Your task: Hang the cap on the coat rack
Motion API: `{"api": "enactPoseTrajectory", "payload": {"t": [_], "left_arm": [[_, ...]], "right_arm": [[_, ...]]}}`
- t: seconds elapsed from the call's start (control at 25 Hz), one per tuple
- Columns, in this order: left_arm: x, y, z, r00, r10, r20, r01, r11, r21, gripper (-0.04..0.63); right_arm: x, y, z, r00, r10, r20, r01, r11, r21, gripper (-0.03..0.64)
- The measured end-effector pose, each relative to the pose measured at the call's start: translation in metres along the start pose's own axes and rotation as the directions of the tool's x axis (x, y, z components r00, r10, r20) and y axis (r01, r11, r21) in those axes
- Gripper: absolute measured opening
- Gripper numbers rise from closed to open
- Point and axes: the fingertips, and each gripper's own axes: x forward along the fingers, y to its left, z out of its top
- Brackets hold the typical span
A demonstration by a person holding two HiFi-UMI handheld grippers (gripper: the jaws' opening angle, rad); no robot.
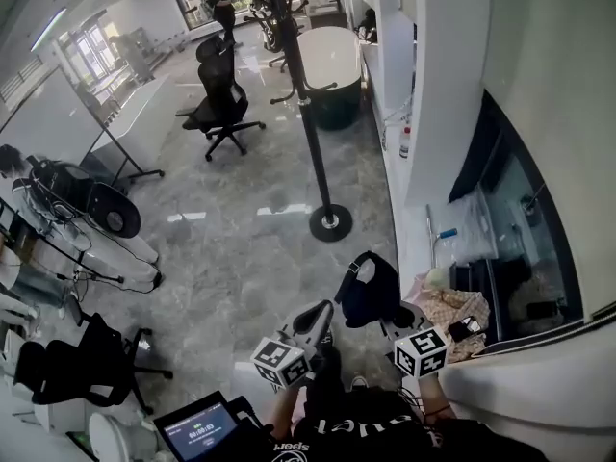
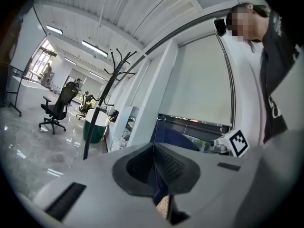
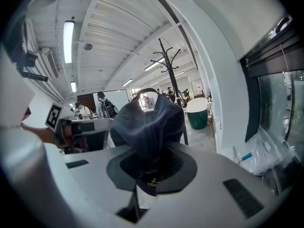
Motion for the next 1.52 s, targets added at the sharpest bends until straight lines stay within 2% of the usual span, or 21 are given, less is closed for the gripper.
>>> {"api": "enactPoseTrajectory", "payload": {"t": [0.28,0.44,0.68,1.0,1.28,1.52], "left_arm": [[0.027,0.050,0.015,1.000,-0.015,-0.003,0.015,1.000,-0.014,0.005],[0.044,0.094,0.038,0.999,-0.031,-0.009,0.031,1.000,0.003,0.005],[0.060,0.177,0.092,0.999,-0.039,0.023,0.039,0.999,0.015,0.005],[0.076,0.267,0.125,0.998,-0.049,0.034,0.049,0.999,0.025,0.005],[0.084,0.314,0.125,0.999,-0.045,0.023,0.045,0.999,-0.018,0.005],[0.096,0.340,0.129,0.999,-0.035,0.028,0.036,0.999,-0.029,0.005]], "right_arm": [[0.050,-0.014,0.015,1.000,-0.016,-0.015,0.017,1.000,0.015,0.038],[0.097,-0.016,0.037,1.000,-0.007,-0.006,0.007,0.999,0.044,0.038],[0.184,-0.016,0.086,0.999,-0.045,0.003,0.045,0.999,-0.008,0.038],[0.272,-0.025,0.124,0.995,-0.099,0.028,0.100,0.995,-0.015,0.038],[0.324,-0.037,0.147,0.992,-0.122,0.012,0.123,0.991,-0.045,0.038],[0.371,-0.050,0.181,0.993,-0.111,0.035,0.114,0.990,-0.080,0.038]]}}
